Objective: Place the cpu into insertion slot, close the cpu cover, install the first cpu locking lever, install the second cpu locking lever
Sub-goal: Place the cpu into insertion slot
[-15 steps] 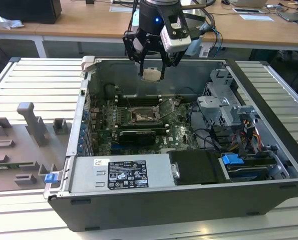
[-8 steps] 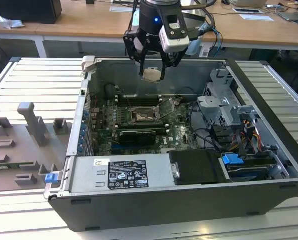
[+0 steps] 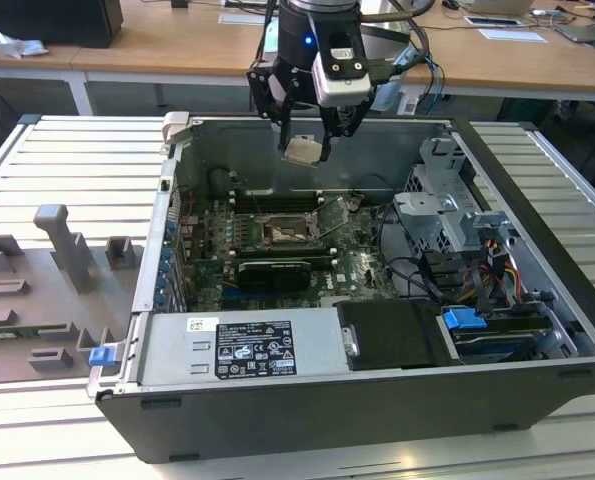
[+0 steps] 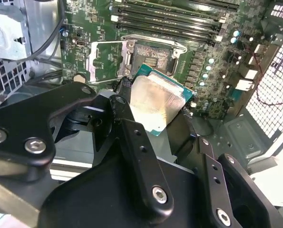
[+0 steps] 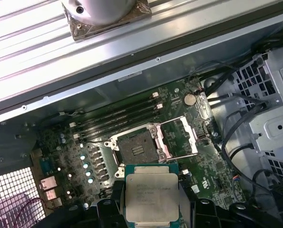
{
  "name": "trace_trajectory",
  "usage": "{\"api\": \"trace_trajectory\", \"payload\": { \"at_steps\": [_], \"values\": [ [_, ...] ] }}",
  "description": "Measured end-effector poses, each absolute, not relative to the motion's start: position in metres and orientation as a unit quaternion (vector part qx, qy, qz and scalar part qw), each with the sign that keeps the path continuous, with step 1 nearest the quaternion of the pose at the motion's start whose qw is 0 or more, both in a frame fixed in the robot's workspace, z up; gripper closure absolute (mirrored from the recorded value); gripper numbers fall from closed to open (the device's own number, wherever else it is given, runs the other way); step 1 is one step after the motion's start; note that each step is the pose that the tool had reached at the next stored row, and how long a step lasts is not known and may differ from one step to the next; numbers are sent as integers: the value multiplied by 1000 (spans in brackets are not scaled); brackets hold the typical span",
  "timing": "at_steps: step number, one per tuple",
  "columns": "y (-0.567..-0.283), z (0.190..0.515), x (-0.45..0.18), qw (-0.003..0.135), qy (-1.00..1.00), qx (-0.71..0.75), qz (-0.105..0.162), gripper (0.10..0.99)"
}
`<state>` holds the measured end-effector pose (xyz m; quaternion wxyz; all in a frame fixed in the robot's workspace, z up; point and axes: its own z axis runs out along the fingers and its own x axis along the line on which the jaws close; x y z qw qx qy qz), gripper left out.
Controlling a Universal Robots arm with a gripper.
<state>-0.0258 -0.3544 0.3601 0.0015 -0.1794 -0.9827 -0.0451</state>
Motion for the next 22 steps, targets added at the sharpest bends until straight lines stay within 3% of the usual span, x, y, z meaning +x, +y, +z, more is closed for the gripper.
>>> {"api": "trace_trajectory", "payload": {
  "at_steps": [22],
  "values": [
    [-354, 358, -26, -1, -971, -237, -45, 545]
  ]
}}
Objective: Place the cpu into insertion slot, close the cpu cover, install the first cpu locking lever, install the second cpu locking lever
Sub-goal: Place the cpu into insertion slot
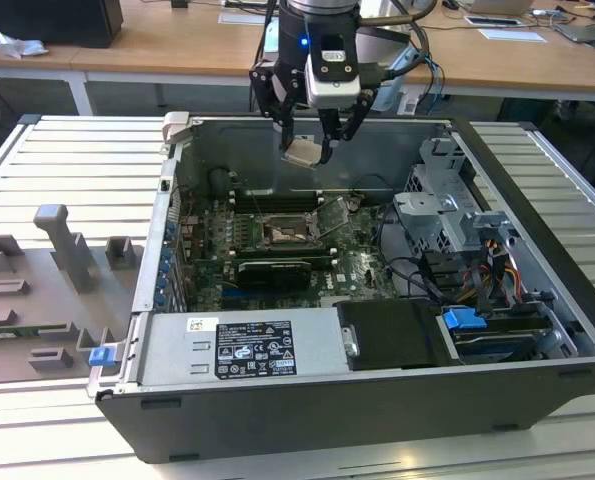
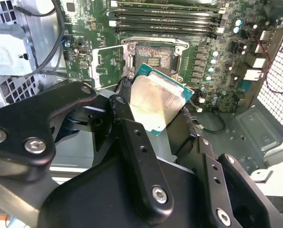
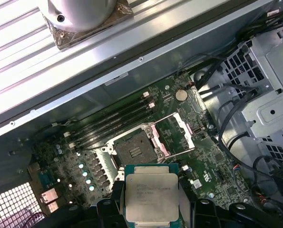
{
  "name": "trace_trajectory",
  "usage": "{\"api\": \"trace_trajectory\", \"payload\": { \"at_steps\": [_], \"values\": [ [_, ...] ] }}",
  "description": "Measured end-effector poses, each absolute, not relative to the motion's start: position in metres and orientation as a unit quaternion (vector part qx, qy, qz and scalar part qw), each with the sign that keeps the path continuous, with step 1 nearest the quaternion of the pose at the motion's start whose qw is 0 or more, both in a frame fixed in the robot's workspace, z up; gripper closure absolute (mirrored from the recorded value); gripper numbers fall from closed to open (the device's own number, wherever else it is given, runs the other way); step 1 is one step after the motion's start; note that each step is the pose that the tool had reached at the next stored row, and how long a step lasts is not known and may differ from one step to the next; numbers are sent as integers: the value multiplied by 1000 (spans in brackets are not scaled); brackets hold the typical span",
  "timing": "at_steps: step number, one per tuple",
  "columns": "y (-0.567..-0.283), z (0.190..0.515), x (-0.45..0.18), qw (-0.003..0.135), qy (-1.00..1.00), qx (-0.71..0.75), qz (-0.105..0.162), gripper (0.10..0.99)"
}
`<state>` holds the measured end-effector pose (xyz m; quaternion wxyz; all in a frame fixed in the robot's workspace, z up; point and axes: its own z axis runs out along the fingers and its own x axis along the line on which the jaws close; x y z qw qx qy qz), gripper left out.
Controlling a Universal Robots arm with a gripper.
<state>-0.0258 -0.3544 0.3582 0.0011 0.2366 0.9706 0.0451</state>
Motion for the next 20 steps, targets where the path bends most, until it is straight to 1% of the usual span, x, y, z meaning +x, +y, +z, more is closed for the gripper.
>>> {"api": "trace_trajectory", "payload": {
  "at_steps": [20],
  "values": [
    [-354, 353, -26, 6, 943, 329, 45, 545]
  ]
}}
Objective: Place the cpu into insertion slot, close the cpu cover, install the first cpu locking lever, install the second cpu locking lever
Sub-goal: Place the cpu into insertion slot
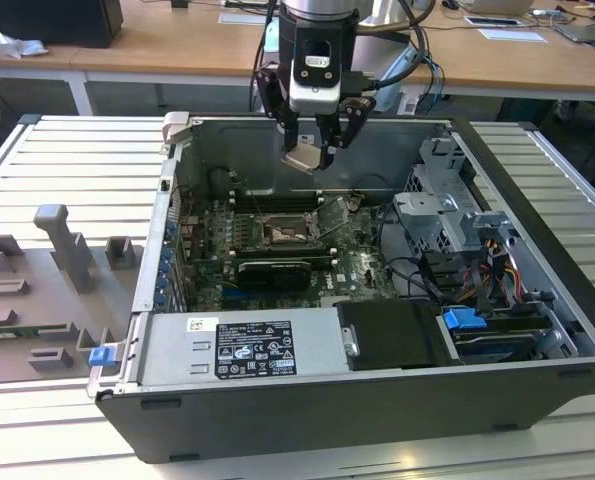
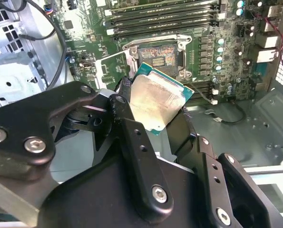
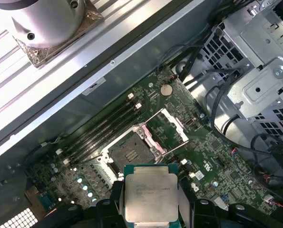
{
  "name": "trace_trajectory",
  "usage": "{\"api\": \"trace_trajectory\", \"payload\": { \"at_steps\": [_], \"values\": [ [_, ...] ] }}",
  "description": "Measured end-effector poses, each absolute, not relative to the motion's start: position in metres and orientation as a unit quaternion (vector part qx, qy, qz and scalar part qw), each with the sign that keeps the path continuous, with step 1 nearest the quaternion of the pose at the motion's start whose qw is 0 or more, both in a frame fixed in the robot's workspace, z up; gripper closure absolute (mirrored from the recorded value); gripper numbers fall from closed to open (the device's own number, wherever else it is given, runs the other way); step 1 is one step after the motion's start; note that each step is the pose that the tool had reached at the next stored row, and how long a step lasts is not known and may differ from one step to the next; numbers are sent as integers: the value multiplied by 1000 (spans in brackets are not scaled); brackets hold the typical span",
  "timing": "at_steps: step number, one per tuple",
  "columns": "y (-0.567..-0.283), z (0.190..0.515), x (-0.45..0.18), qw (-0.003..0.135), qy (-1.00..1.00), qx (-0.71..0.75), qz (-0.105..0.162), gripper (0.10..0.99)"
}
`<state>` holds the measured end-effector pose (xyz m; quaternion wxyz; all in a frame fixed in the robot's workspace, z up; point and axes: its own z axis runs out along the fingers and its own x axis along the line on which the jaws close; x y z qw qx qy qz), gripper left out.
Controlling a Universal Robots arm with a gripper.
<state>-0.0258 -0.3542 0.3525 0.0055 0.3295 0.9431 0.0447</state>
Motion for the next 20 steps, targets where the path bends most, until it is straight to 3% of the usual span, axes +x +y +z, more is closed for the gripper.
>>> {"api": "trace_trajectory", "payload": {
  "at_steps": [20],
  "values": [
    [-354, 345, -26, 8, 930, 364, 44, 545]
  ]
}}
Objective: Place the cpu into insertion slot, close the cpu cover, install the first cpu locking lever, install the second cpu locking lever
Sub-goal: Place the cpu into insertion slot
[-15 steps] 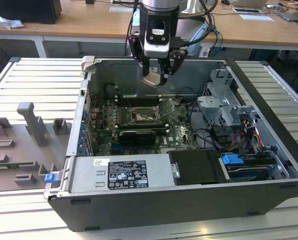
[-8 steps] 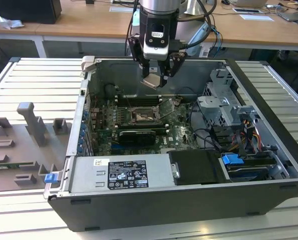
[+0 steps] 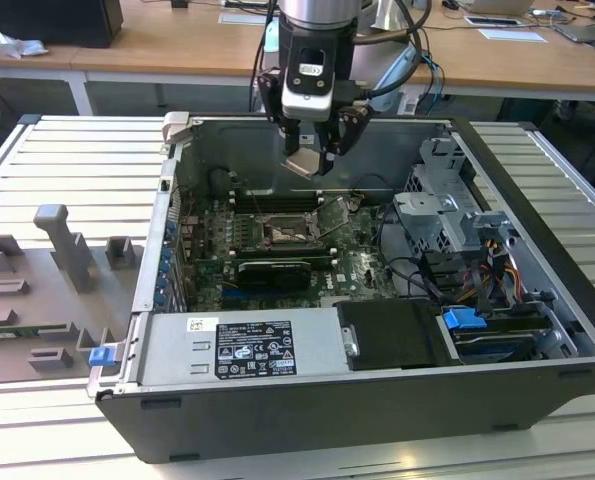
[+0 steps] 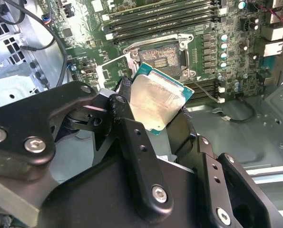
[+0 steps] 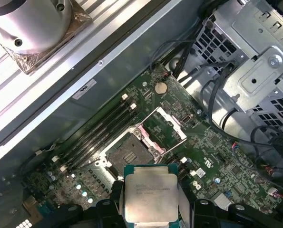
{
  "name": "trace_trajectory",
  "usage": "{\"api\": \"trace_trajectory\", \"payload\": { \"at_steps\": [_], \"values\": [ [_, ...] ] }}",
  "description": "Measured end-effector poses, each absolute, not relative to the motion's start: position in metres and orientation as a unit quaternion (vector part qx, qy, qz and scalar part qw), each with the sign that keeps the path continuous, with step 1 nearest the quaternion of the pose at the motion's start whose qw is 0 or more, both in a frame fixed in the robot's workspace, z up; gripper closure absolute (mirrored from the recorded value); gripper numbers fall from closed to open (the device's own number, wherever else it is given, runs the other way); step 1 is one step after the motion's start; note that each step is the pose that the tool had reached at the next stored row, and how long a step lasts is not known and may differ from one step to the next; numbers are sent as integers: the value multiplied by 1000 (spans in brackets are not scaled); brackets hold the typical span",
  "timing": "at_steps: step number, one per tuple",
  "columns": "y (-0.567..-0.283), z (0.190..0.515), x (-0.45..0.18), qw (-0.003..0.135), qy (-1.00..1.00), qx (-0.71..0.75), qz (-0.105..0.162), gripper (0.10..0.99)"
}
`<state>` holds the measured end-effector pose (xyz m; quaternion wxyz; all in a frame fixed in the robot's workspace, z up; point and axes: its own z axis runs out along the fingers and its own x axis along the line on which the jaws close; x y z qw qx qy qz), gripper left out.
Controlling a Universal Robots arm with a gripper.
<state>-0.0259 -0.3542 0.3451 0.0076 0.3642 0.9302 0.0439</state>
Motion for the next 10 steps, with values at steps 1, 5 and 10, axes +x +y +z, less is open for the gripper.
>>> {"api": "trace_trajectory", "payload": {
  "at_steps": [1, 5, 10],
  "values": [
    [-354, 345, -26, 8, 929, 368, 44, 545],
    [-354, 344, -26, 8, 925, 378, 44, 545],
    [-354, 344, -26, 9, 921, 386, 43, 545]
  ]
}}
